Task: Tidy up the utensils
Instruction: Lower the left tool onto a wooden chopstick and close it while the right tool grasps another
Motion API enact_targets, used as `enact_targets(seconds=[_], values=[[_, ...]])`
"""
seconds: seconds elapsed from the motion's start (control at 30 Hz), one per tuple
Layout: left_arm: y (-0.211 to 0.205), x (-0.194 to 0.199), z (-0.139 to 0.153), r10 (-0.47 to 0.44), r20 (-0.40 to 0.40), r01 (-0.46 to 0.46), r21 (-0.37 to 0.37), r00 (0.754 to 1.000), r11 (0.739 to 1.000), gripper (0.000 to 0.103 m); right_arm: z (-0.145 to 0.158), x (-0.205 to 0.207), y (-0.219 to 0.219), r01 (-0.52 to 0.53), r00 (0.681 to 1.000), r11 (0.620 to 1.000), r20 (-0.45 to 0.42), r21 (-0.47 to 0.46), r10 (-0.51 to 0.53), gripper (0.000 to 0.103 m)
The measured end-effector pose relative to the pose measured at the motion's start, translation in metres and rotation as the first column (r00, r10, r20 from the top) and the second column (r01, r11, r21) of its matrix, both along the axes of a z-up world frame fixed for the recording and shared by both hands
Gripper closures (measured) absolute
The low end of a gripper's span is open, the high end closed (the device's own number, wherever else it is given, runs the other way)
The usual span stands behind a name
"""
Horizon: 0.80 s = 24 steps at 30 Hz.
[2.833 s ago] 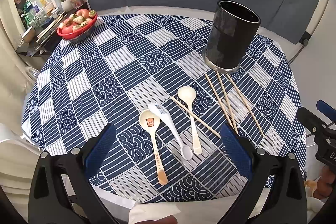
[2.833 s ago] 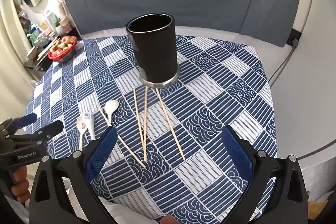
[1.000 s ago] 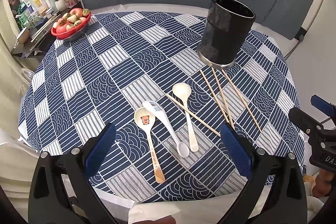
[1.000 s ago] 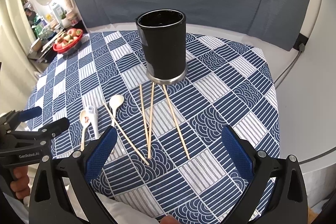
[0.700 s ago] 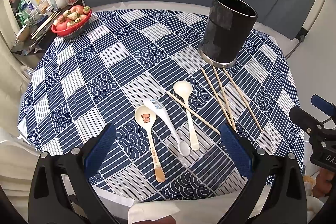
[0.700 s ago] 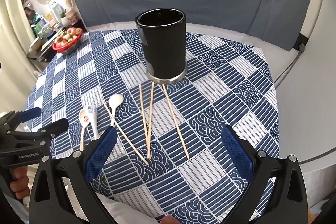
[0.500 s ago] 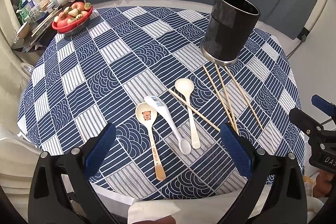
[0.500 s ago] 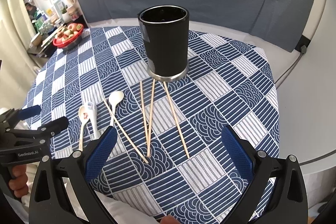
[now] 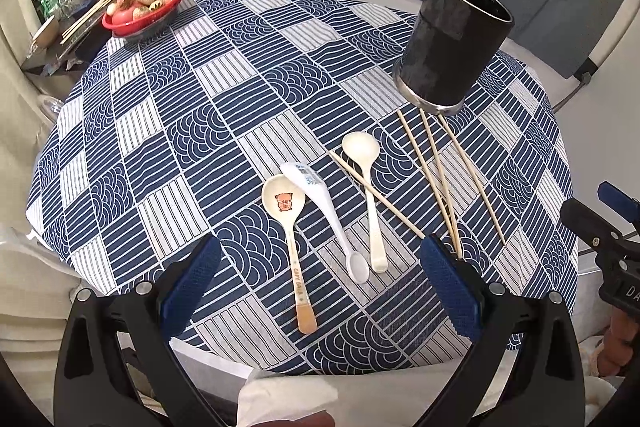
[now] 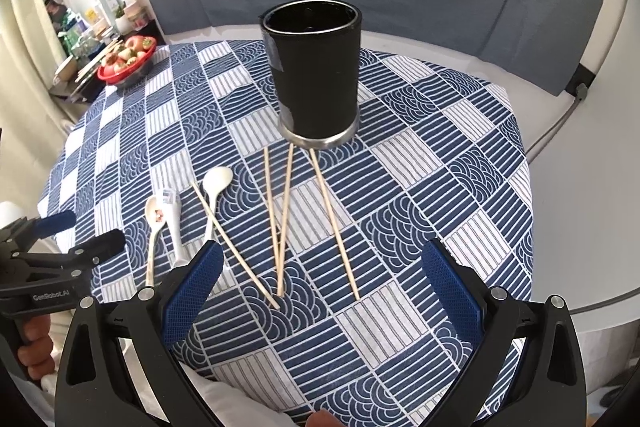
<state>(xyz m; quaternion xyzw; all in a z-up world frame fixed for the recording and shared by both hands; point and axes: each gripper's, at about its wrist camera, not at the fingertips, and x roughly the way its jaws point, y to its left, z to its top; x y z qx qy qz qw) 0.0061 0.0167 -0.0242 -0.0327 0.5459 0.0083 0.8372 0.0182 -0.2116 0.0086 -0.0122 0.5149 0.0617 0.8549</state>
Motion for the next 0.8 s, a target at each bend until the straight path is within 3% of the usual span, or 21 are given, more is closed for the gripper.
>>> enact_targets(seconds=[0.37,0.8], values=[[-0.02,0.018,-0.013,-0.104,-0.06,0.107,0.052,0.993,0.993,0.006,-0.021,0.016,-0.014,0.061,0.994,0.997,-0.087,-0.05,-0.065,0.008],[-0.038,0.057,-0.043,-0.195,-0.165,0.203,0.03,0.967,0.979,0.006,-0.058,0.043,-0.022,0.058,0.986,0.994,-0.153,-0.093,-0.072,0.008]])
